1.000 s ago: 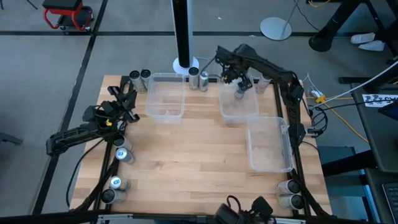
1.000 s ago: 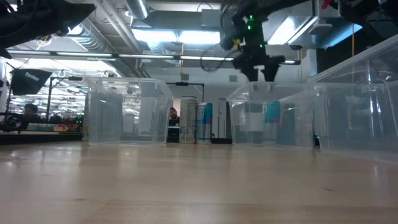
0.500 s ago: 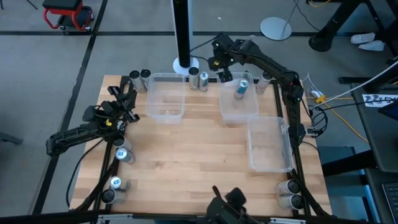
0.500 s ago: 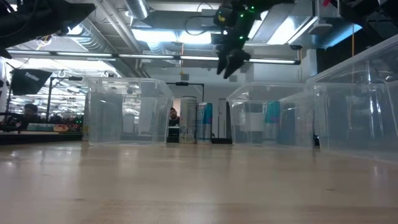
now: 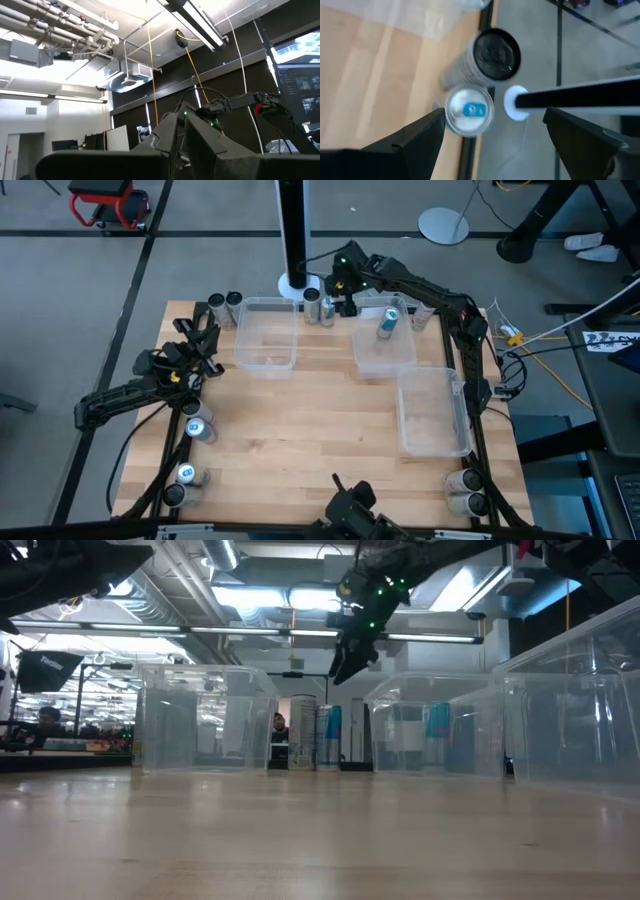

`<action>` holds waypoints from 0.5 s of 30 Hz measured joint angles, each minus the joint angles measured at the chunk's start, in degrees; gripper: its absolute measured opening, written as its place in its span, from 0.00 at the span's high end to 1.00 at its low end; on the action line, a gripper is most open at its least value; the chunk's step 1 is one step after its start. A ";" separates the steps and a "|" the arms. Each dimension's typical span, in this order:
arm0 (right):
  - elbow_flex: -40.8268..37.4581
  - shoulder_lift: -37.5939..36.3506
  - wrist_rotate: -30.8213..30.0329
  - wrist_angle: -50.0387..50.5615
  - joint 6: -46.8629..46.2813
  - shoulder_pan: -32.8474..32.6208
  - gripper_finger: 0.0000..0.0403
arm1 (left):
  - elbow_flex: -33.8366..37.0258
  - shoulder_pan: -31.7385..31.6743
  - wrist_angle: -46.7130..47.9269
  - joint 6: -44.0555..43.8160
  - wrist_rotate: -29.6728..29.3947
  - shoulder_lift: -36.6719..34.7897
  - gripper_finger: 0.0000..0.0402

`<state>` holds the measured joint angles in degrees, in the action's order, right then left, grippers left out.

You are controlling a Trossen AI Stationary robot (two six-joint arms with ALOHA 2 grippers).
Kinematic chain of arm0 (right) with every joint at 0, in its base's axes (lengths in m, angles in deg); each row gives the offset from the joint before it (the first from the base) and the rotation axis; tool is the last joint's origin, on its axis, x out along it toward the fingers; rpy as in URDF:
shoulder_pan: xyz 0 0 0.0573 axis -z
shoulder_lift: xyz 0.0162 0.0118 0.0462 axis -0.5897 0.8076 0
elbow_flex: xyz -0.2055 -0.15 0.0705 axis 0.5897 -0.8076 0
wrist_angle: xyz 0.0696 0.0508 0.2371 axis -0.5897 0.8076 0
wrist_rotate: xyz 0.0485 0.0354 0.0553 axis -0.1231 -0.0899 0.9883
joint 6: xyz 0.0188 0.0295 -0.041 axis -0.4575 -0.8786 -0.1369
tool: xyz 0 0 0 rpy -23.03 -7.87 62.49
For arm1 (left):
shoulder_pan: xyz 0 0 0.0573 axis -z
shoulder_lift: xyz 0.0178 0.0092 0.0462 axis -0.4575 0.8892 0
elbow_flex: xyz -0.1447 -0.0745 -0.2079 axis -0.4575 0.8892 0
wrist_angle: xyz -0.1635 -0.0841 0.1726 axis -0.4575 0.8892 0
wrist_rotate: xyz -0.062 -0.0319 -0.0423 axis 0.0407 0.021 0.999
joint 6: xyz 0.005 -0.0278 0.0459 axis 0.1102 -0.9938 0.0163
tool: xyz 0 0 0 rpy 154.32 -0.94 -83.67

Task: Sort soda cans
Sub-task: Put the blue soda can into the top right transparent bin

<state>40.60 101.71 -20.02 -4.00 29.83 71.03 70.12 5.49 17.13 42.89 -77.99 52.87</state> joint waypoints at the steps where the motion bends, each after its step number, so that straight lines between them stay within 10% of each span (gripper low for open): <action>1: -0.49 0.01 0.71 -0.38 -0.55 0.00 0.15 | 0.00 -0.01 0.00 0.00 0.00 0.00 0.92; 15: -0.84 5.41 2.17 -3.03 -3.62 0.35 0.15 | 0.00 0.00 -0.23 -0.20 -0.01 0.00 0.92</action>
<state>39.77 107.12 -17.85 -7.03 26.20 71.39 70.12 5.49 16.90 42.69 -78.00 52.87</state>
